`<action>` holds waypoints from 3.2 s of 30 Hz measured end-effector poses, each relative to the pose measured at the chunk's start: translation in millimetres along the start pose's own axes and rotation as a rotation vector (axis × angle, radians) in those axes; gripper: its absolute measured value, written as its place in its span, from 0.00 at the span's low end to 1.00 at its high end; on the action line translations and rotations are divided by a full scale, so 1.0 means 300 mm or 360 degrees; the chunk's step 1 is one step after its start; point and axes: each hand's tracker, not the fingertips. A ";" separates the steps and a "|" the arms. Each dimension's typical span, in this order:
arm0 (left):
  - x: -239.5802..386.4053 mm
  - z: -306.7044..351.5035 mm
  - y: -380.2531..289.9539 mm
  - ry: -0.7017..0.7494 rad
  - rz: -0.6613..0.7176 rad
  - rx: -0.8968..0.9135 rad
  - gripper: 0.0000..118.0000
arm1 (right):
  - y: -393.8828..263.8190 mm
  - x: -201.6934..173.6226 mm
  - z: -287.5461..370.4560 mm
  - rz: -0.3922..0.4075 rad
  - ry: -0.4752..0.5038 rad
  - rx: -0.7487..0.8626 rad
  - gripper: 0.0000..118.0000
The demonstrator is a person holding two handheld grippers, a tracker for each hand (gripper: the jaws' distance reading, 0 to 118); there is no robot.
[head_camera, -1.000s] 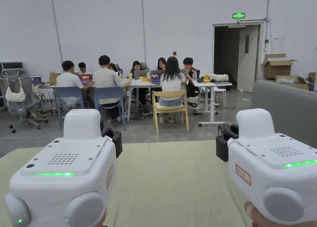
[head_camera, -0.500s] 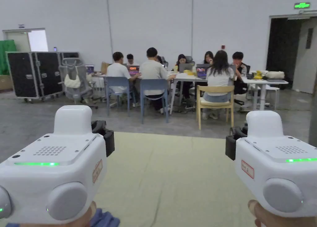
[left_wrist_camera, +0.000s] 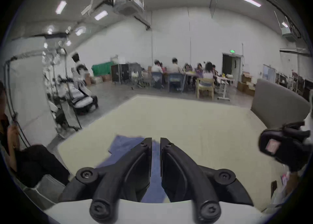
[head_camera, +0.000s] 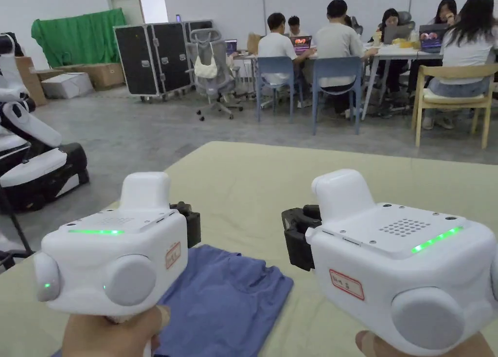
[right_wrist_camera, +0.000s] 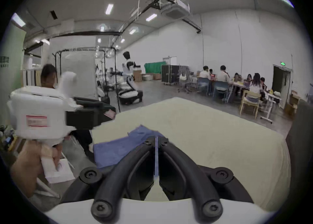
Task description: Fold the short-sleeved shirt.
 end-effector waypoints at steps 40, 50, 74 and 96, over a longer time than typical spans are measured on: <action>0.058 -0.725 -0.126 0.0080 0.0349 -0.0547 0.03 | -0.363 0.548 0.195 -0.0543 -0.0519 -0.0310 0.06; 0.819 -0.572 0.158 -0.0461 0.0088 -0.0332 0.03 | -0.290 0.649 0.811 -0.0570 -0.1024 -0.0105 0.06; 1.516 -0.425 -0.438 -0.1317 0.0157 -0.0857 0.99 | -0.421 0.702 1.161 -0.0672 -0.1206 0.0000 0.06; 0.541 -0.791 -0.454 -0.0343 -0.0089 -0.0738 0.12 | -0.650 0.737 0.485 -0.0895 -0.0600 -0.0394 0.06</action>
